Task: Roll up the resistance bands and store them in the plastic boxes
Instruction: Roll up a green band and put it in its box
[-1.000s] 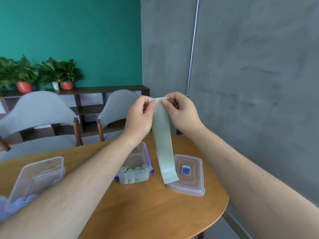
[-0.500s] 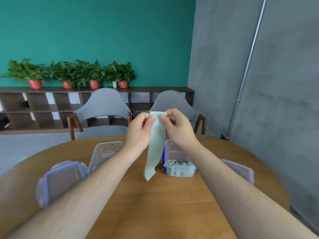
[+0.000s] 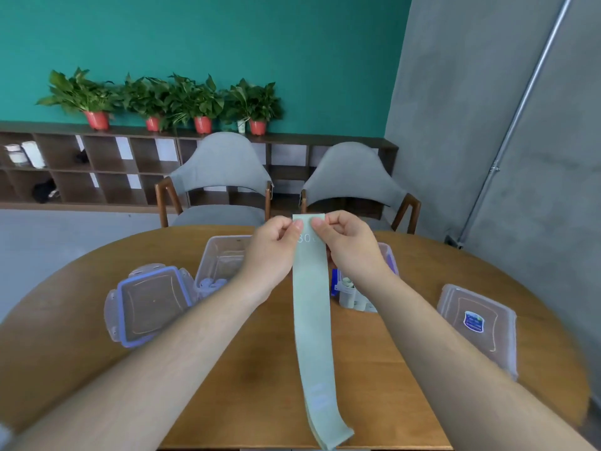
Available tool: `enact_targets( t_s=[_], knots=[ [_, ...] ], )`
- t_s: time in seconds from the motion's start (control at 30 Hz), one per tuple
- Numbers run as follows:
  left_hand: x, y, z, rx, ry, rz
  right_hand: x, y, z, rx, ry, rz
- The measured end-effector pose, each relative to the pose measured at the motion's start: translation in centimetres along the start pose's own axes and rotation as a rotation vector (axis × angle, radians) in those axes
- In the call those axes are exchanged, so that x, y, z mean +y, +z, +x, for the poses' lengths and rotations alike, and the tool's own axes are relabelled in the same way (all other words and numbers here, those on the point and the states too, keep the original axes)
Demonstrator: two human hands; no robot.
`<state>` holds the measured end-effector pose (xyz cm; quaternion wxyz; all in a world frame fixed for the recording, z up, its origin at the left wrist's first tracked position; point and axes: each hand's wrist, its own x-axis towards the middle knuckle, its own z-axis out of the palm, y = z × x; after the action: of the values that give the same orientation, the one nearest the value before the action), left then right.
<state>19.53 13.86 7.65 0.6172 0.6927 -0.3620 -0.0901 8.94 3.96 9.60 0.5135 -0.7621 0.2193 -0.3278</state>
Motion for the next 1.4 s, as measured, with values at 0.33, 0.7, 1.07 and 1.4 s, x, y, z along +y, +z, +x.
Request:
enact_targets(
  t_s=[0.33,0.7,1.07,1.4],
  knots=[
    [-12.2,2.7,0.2,0.018,-0.267,0.236,13.1,5.0,-0.2,-0.010,0.256,-0.029],
    [-16.9,4.2,0.2,-0.052,-0.266,0.147,17.0,7.7,1.2,0.065,0.234,-0.188],
    [-19.4,4.9,1.4,-0.030,-0.032,0.591,17.7,8.6,1.5,-0.025,0.059,-0.526],
    [-19.2,4.7,1.2,0.004,0.007,0.530,18.0,8.4,1.4,-0.058,0.062,-0.579]
  ],
)
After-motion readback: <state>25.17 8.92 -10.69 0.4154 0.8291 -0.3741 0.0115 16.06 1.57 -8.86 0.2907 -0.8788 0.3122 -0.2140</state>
